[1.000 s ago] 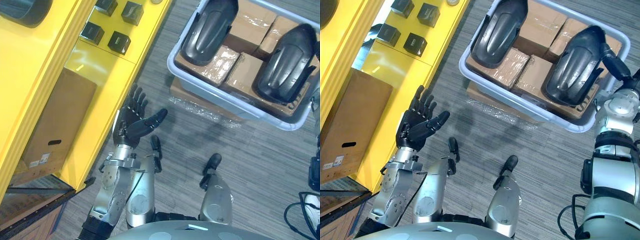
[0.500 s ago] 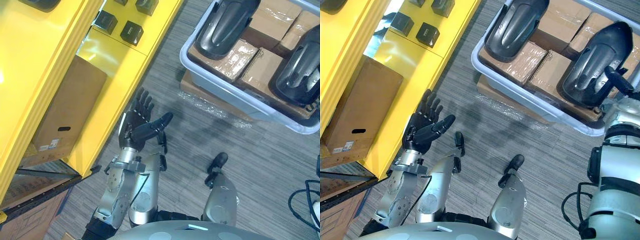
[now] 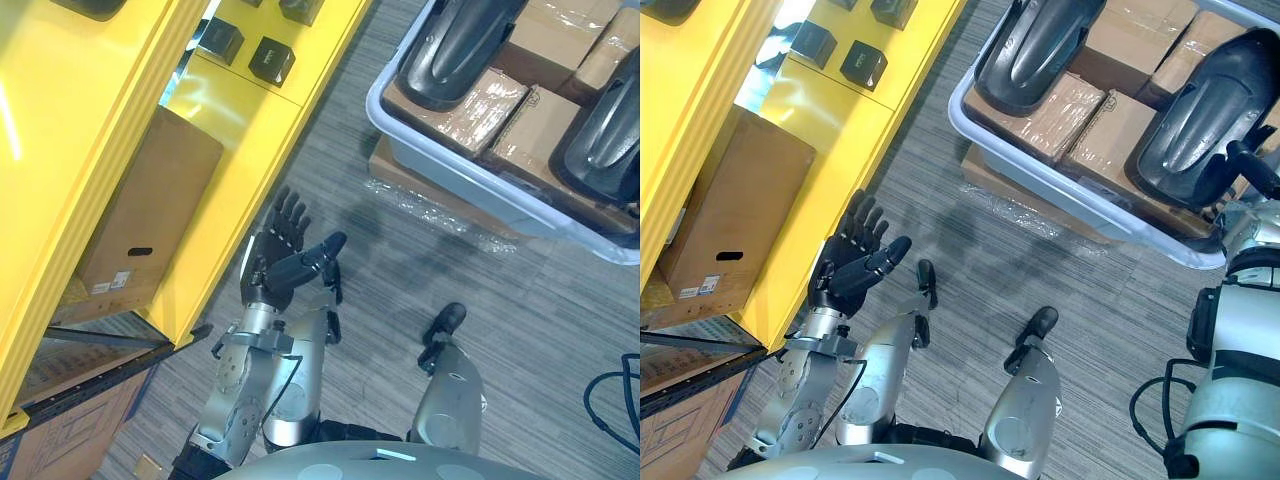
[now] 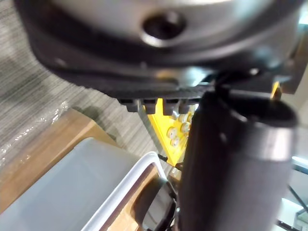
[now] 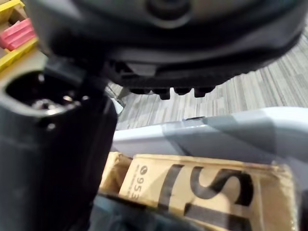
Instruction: Walk over and take three plastic housings, then place them on the shelf
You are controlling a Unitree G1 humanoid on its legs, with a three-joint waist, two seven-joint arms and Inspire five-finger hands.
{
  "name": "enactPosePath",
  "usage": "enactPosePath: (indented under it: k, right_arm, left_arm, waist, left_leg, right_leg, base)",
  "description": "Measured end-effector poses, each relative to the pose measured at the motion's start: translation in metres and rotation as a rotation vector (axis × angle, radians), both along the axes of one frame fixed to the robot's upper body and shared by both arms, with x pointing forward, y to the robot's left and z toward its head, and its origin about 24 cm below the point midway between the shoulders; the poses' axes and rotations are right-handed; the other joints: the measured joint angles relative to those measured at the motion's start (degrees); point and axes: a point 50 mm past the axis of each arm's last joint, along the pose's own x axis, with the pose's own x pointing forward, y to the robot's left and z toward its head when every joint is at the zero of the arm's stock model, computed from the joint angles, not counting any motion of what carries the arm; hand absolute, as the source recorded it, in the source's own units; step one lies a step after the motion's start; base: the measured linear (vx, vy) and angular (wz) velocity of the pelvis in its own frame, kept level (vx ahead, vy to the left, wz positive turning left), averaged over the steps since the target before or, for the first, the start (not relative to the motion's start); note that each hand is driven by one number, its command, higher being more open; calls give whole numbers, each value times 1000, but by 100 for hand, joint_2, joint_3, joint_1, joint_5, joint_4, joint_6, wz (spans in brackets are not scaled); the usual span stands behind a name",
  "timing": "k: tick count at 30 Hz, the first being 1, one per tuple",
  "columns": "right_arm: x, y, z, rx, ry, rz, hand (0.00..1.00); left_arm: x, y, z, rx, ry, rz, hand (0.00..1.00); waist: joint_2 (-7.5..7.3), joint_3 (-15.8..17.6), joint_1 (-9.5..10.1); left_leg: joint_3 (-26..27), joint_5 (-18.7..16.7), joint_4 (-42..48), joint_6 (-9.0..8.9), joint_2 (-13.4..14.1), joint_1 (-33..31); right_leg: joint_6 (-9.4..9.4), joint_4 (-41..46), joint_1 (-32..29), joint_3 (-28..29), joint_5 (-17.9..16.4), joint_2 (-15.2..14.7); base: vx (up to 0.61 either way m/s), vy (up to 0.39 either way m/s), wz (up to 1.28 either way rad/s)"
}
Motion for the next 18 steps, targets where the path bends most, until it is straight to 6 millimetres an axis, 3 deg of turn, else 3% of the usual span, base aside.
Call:
enactPosePath:
  k: [8,18]
  right_arm:
    - [9,5,22,-75,-82,25,100]
    - [9,5,23,-101,-74,10,100]
  left_arm:
    - [0,1,-4,-1,5,10,100]
    - [0,1,-4,-2,5,12,100]
  waist:
    - [2,-1,31]
    - [28,3,26]
  left_leg:
    - [-11,111,-169,2,-3,6]
    - [-39,127,-168,-6,4,-2]
  right_leg:
    - [-19,59,-86,-8,-12,-2]
    - [-36,86,-94,-20,-22,-2]
  base:
    - [-5,-20,1]
    - [-2,-13,0]
